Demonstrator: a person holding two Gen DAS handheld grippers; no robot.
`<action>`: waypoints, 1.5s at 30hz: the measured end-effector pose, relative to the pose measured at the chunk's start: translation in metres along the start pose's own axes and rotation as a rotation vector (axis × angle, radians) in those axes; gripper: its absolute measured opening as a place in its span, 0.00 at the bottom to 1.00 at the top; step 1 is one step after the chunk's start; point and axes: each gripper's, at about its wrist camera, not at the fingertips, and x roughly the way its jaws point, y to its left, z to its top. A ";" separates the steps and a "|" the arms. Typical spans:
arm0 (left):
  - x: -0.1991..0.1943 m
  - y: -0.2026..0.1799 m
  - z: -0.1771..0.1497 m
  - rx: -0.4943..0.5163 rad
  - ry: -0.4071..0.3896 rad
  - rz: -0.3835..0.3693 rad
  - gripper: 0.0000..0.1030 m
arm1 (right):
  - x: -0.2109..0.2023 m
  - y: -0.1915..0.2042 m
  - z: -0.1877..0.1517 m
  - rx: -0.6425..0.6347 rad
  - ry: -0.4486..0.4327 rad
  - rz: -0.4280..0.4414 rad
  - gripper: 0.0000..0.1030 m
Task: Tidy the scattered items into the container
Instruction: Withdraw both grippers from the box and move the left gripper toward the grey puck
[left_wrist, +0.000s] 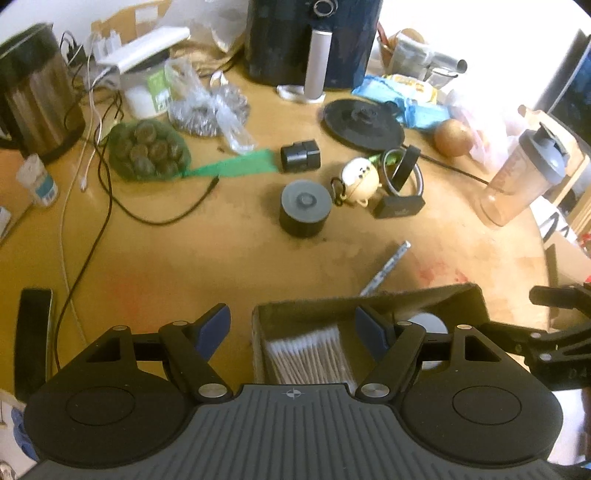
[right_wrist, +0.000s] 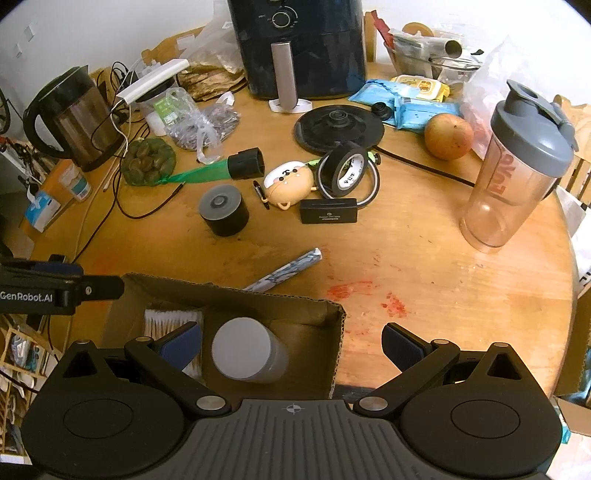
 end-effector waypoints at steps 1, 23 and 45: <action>0.000 0.000 0.002 -0.002 -0.006 -0.001 0.72 | 0.000 -0.001 0.000 0.000 -0.002 -0.001 1.00; 0.001 -0.005 0.032 0.031 -0.169 0.027 0.81 | -0.023 -0.018 0.017 0.015 -0.165 -0.030 1.00; 0.033 -0.014 0.048 0.077 -0.139 0.046 0.86 | -0.020 -0.032 0.014 0.001 -0.113 -0.004 1.00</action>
